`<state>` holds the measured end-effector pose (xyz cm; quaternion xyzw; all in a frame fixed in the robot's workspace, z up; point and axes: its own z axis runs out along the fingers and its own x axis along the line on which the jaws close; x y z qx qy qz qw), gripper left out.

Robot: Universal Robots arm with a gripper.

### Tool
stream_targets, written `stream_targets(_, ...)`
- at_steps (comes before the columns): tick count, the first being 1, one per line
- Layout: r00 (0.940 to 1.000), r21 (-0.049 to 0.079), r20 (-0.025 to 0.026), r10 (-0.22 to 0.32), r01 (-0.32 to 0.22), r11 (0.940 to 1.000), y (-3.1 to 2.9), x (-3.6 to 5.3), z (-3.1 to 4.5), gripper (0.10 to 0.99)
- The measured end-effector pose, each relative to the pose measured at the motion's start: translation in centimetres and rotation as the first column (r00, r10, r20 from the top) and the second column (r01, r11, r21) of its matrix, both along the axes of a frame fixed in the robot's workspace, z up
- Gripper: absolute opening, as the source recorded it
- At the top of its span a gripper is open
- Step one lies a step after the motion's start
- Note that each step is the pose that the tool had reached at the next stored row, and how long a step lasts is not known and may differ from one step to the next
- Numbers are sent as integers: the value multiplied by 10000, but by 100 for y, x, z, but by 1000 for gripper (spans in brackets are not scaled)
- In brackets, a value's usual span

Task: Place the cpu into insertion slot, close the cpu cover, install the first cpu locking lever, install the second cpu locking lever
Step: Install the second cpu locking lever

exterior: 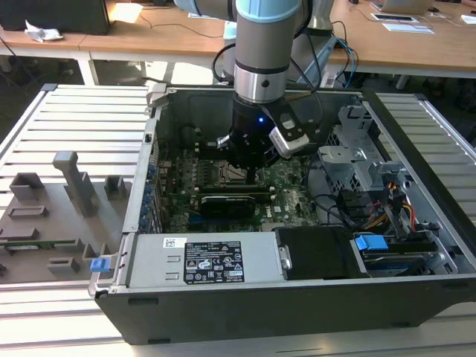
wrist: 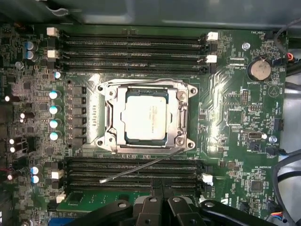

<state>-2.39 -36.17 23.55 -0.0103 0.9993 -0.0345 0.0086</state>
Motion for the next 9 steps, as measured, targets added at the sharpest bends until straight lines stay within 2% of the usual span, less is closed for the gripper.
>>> stream_targets(3, 10000, 417, 1, -1, 1, 9991, -3, 0, -10, 106)
stream_targets(4, 10000, 622, 1, -1, 1, 9981, -9, 0, -13, 106)
stream_targets(8, 10000, 1039, 1, -1, 1, 9946, -38, -2, -22, 106)
stream_targets(9, 10000, 1188, 1, 0, 0, 9929, -64, -5, -26, 106)
